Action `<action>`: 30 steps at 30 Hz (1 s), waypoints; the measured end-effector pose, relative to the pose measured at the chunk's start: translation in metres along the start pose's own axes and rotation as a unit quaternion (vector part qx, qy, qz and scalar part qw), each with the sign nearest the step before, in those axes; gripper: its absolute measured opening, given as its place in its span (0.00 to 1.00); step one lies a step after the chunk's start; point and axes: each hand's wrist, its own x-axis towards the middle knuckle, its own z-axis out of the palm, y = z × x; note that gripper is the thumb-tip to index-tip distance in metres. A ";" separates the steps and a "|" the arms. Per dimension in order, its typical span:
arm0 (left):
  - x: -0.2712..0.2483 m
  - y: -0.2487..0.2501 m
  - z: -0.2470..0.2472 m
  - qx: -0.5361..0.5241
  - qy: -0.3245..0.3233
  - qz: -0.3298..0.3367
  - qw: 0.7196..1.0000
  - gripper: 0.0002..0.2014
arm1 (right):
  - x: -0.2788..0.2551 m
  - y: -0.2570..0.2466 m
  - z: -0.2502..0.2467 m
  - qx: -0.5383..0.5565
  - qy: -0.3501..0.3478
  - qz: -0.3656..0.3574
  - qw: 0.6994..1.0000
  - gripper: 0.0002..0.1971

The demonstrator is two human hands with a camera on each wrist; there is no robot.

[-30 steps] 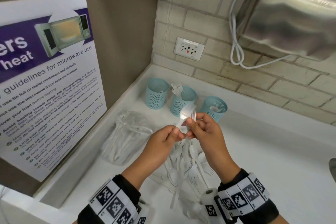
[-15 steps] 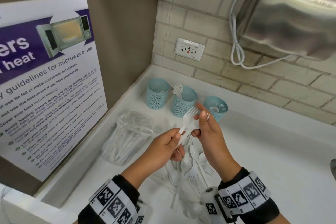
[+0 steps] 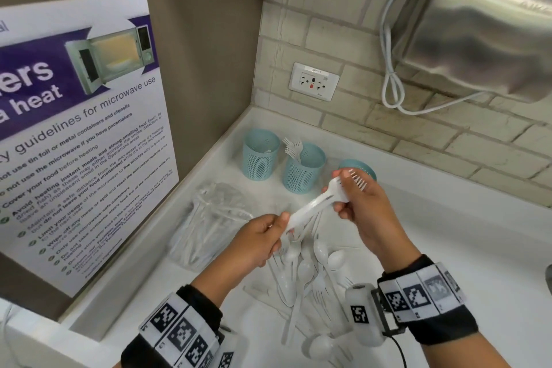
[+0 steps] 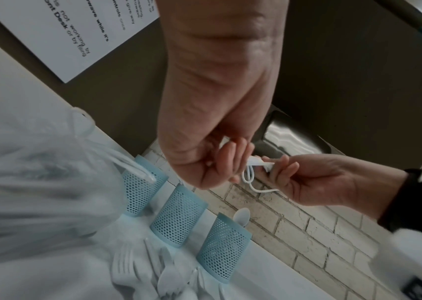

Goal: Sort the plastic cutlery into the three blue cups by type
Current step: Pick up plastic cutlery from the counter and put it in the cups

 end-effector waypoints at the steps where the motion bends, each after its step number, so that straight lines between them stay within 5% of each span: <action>1: 0.002 -0.001 -0.001 -0.007 0.017 -0.007 1.000 0.20 | 0.006 -0.003 -0.004 0.013 0.032 -0.011 0.999 0.09; 6: 0.006 -0.004 -0.003 -0.027 0.041 -0.022 0.999 0.15 | 0.035 -0.017 -0.013 0.091 0.093 -0.057 0.990 0.08; 12: 0.003 -0.007 -0.001 -0.005 0.016 -0.026 1.000 0.14 | 0.069 0.007 0.001 0.038 0.110 -0.064 0.991 0.08; 16: 0.002 -0.006 -0.003 -0.009 0.016 -0.023 1.000 0.16 | 0.080 0.026 0.009 0.013 0.081 -0.022 0.996 0.11; 23: 0.003 -0.009 -0.006 -0.013 0.015 -0.028 0.999 0.15 | 0.087 0.035 0.005 -0.046 -0.016 0.013 0.999 0.32; 30: 0.004 -0.006 -0.003 0.000 -0.001 -0.029 1.000 0.15 | 0.094 0.033 0.002 -0.104 -0.024 0.003 0.994 0.35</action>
